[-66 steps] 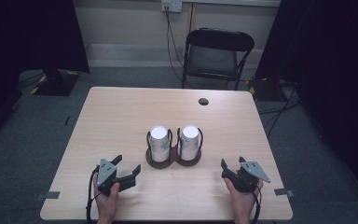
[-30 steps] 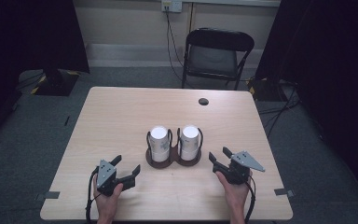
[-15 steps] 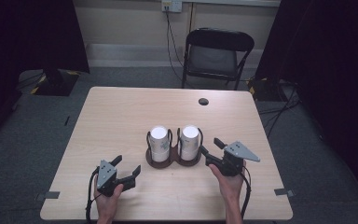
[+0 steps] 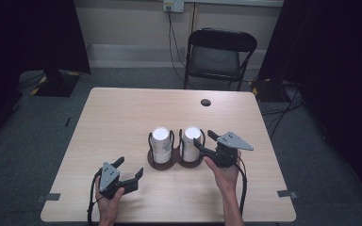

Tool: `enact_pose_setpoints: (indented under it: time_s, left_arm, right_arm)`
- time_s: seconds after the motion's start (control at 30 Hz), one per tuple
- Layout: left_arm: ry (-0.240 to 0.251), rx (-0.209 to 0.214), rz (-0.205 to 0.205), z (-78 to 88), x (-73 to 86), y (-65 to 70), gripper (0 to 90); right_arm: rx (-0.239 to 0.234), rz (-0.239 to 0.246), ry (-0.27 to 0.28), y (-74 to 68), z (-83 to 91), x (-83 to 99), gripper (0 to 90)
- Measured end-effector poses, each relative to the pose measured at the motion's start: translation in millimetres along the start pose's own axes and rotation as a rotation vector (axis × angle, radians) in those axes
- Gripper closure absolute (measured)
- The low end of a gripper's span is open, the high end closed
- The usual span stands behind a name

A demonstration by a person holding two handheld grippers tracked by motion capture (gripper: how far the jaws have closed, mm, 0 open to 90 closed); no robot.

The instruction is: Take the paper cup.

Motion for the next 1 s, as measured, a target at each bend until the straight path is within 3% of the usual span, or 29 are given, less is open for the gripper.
enact_pose_setpoints:
  time_s: [0.73,1.0]
  left_arm:
    - [0.017,-0.024,-0.031,2.2,-0.7,1.7,15.5]
    - [0.016,-0.024,-0.029,2.0,-0.7,1.7,15.6]
  right_arm:
    - [-0.019,0.036,-0.048,-8.4,-39.2,-2.5,30.4]
    - [-0.02,0.053,-0.061,-7.6,-42.9,-0.8,31.0]
Point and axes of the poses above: each handheld gripper's, and its own axes: z roughly backward along the jaws, x roughly out of its underside, y roughly to its right, the point moved 6 cm from there along -z, roughly forward along the jaws, and after that the axes turned 12 degrees about -z, right-handed, at the moved point
